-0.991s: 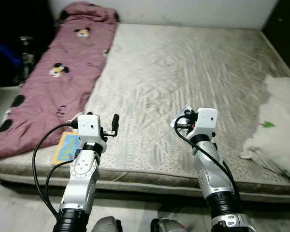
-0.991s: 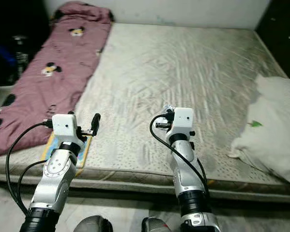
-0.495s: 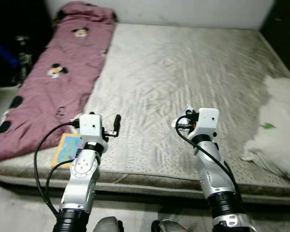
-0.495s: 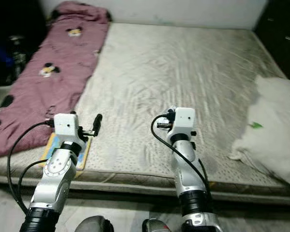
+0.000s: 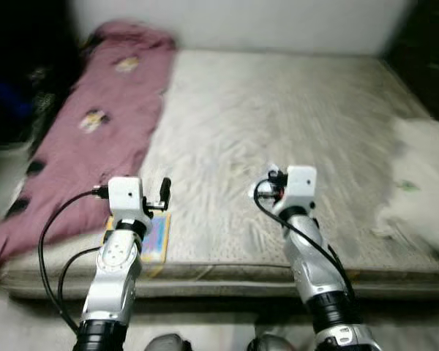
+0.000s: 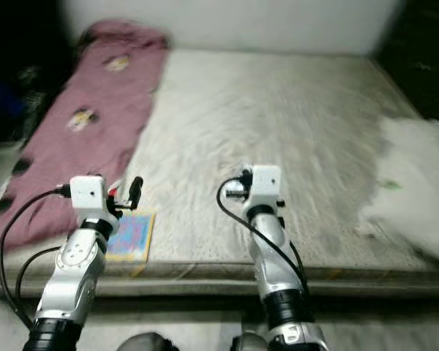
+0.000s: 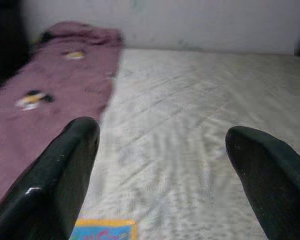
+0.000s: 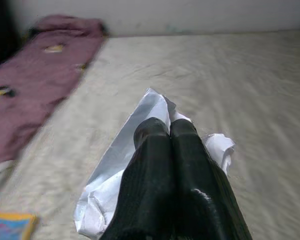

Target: Clean up the room

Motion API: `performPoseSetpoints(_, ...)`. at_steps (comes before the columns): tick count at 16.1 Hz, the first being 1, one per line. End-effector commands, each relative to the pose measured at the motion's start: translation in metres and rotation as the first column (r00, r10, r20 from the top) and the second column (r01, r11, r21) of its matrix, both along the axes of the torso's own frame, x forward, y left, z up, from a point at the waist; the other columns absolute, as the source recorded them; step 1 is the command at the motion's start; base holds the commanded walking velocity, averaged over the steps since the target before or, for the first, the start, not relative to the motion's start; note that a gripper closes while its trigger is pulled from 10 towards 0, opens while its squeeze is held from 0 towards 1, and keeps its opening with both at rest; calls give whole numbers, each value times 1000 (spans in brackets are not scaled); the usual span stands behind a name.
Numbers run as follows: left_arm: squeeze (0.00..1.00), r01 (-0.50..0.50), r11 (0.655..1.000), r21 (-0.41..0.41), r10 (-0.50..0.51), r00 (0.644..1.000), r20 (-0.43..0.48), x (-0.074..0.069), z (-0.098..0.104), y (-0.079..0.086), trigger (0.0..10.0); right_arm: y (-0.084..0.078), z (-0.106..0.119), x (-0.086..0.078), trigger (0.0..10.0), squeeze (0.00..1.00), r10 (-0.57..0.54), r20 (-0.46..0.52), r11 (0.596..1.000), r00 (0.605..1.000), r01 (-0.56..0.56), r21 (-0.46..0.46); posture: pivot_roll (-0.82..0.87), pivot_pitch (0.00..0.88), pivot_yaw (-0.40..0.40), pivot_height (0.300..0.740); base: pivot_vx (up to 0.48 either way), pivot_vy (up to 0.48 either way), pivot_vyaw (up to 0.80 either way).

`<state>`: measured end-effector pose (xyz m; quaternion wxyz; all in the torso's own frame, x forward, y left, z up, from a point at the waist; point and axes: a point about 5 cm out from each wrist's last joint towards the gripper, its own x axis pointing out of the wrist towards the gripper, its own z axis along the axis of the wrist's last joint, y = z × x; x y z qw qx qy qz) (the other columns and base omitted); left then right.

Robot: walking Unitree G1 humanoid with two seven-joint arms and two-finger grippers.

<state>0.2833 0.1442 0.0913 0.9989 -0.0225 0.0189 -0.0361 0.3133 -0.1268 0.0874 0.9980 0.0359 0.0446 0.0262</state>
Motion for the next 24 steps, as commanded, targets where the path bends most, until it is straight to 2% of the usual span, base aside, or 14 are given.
performPoseSetpoints(1,0,16,1000,-4,-16,1000,2,2,2,-7,10000,-8,-1,0,10000,0,-25,-10,1000,1000,25,-10,62,46,-2,740,0,480,-538)
performPoseSetpoints(3,0,10,1000,-6,-10,1000,17,2,4,-7,10000,-7,-1,0,10000,0,-19,-10,1000,1000,19,-14,62,46,-2,740,0,480,0)
performPoseSetpoints(4,0,1,1000,14,-1,1000,31,2,6,-6,10000,-7,-1,0,10000,0,-18,-10,1000,1000,18,-14,62,50,-3,740,0,0,0)
performPoseSetpoints(9,0,-3,1000,-16,3,1000,18,2,5,-6,10000,-6,-2,0,10000,0,-14,-14,1000,1000,14,-15,62,58,-5,740,0,60,0)
performPoseSetpoints(24,0,-28,999,-24,27,999,-22,6,4,-5,10000,4,4,2,10000,0,38,19,999,999,-38,6,66,61,-4,740,0,480,0)
